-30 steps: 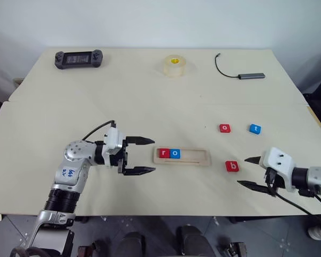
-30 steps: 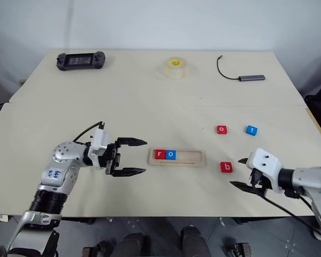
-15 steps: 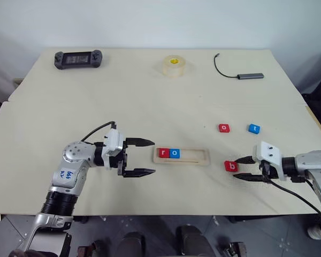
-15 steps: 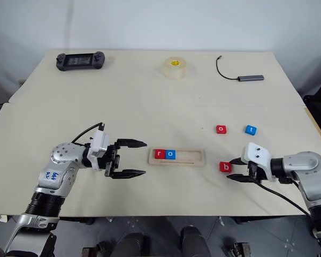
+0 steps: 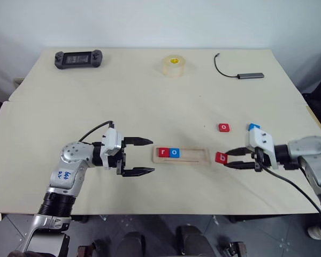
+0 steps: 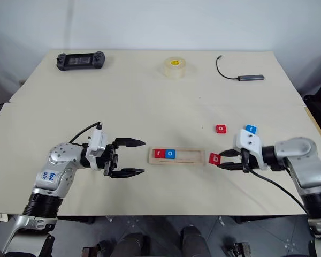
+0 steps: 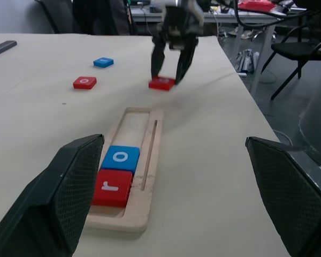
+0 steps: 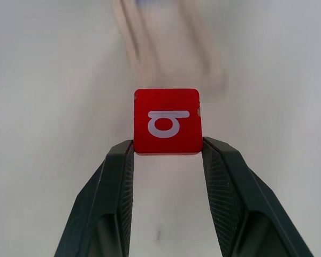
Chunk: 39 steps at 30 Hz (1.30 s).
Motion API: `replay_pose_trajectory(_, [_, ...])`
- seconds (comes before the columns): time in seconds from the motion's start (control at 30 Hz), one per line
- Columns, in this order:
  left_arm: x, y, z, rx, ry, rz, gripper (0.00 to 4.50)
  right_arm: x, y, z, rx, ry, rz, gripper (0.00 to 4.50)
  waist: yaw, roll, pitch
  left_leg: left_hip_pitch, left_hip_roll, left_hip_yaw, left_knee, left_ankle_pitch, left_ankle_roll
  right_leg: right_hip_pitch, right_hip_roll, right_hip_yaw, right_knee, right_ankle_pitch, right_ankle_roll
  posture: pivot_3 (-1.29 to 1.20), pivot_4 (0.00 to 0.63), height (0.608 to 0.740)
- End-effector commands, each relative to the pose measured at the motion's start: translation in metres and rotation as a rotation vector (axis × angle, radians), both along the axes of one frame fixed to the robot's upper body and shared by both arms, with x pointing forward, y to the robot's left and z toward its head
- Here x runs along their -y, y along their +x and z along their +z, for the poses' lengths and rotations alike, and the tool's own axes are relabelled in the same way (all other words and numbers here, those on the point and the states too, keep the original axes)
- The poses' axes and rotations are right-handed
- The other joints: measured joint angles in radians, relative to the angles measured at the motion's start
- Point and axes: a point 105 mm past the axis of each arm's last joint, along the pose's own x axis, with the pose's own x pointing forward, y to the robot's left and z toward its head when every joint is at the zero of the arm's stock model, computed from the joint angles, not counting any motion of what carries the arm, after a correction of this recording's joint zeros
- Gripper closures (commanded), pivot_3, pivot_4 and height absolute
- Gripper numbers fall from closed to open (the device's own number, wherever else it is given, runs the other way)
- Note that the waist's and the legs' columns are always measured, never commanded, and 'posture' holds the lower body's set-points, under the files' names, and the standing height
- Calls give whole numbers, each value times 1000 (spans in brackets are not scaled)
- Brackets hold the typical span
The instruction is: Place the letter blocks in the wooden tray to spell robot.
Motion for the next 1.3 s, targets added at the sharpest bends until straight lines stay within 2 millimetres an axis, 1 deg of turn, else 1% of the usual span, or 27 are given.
replay_pose_trajectory(0.03, [-6,-2,6,27,-8,15,0,-26,4,6,8,-20,94,3026,0,0,0,0,0,0,0,0,0,0,0,0,0,0,0,0,150,740])
replay_pose_trajectory(0.13, [-7,-3,4,20,-5,20,0,-45,15,4,20,-51,149,3026,-1,0,0,-1,0,0,0,0,0,-1,0,0,-1,0,0,0,150,740])
replay_pose_trajectory(0.23, [-7,-6,2,13,-2,22,0,-57,27,-3,36,-112,204,3026,-2,0,0,-1,0,0,-1,0,0,-2,0,-1,-1,0,0,0,150,740])
replay_pose_trajectory(0.33, [-8,-7,0,8,-1,30,0,-68,38,-5,40,-129,236,3026,-2,0,0,-2,0,0,-1,0,0,-2,-1,-1,-1,0,0,0,150,740])
replay_pose_trajectory(0.43, [-9,-9,0,7,-8,48,0,-77,43,-9,40,-160,282,3026,-3,0,0,-2,-1,0,-1,0,0,-3,-1,-2,-1,0,0,0,150,740])
replay_pose_trajectory(0.67, [-11,-12,1,11,-10,81,0,-82,47,-13,24,-179,318,3026,-4,0,0,-2,-1,0,-1,0,0,-3,-1,-3,-1,0,0,0,150,740])
replay_pose_trajectory(0.97, [-12,-13,2,14,-16,99,0,-69,47,-14,8,-203,311,3026,-4,0,0,-2,-1,0,-1,0,0,-3,-1,-3,-1,0,-1,0,150,740])
replay_pose_trajectory(1.13, [-11,-12,3,13,-17,94,0,-71,49,-14,4,-196,283,3026,-4,0,0,-2,-1,0,-1,0,0,-3,-1,-3,-1,0,-1,0,150,740])
replay_pose_trajectory(1.2, [-10,-10,3,14,-17,92,0,-74,48,-13,-17,-183,274,2289,-4,0,0,-2,-1,0,-1,0,0,-3,-1,-3,-1,0,-1,0,150,740])
replay_pose_trajectory(1.23, [-10,-10,3,14,-17,91,0,-76,49,-12,-13,-176,266,2045,-4,0,0,-2,-1,0,-1,0,0,-3,-1,-3,-1,0,-1,0,150,740])
replay_pose_trajectory(1.3, [-10,-10,4,14,-17,89,0,-78,48,-8,-8,-160,261,1423,-5,0,0,-2,-1,0,-1,0,0,-3,-1,-3,-1,0,-1,0,150,740])
